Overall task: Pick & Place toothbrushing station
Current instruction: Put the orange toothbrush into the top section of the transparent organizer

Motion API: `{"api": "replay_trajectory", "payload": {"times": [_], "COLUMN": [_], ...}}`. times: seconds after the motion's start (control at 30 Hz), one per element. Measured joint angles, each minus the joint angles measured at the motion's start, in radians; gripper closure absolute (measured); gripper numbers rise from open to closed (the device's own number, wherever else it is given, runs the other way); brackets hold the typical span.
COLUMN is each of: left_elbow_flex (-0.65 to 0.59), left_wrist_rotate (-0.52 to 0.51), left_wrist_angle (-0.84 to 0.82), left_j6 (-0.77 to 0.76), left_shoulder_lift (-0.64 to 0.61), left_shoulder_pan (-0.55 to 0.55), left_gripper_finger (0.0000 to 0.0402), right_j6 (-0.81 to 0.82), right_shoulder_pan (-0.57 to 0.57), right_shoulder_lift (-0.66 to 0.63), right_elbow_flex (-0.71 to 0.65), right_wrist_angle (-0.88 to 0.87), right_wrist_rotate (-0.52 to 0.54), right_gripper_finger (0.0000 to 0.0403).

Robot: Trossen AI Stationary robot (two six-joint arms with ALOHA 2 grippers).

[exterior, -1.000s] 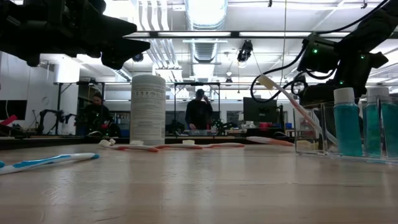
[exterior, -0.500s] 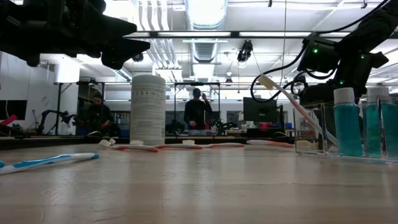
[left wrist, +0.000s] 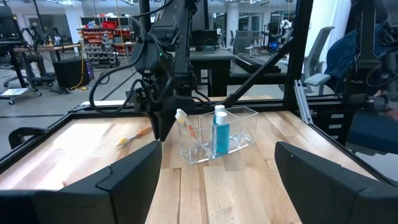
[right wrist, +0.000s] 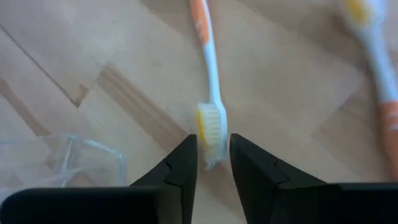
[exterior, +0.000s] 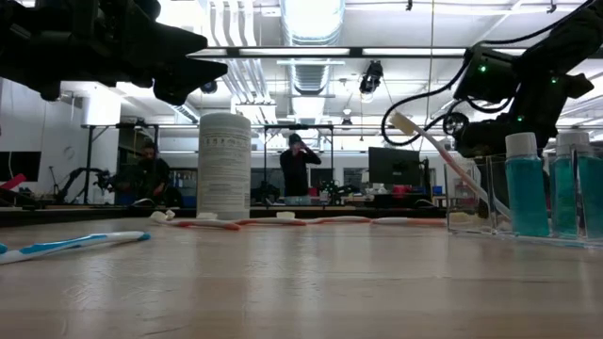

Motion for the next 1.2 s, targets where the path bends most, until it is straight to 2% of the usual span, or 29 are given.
{"api": "replay_trajectory", "payload": {"times": [0.43,0.57,0.93,1.2], "left_elbow_flex": [0.000,0.000,0.000,0.000], "left_wrist_rotate": [0.000,0.000,0.000,0.000], "left_wrist_angle": [0.000,0.000,0.000,0.000], "left_j6": [0.000,0.000,0.000,0.000], "left_shoulder_lift": [0.000,0.000,0.000,0.000], "left_shoulder_pan": [0.000,0.000,0.000,0.000], "left_gripper_finger": [0.0083,0.0083,0.0083,0.0083], "right_j6": [-0.014,-0.043,-0.027,0.010], "right_shoulder_pan": [0.001,0.038,0.309,0.513], "right_shoulder_lift": [-0.228,-0.307,-0.468,-0.540], "right_elbow_flex": [0.000,-0.016,-0.146,-0.296], "right_wrist_angle": [-0.039,-0.043,0.020,0.177], "right_wrist_rotate": [0.096,0.183,0.563,0.737], "right_gripper_finger": [0.0263,0.0256,0.0252,0.0247]}}
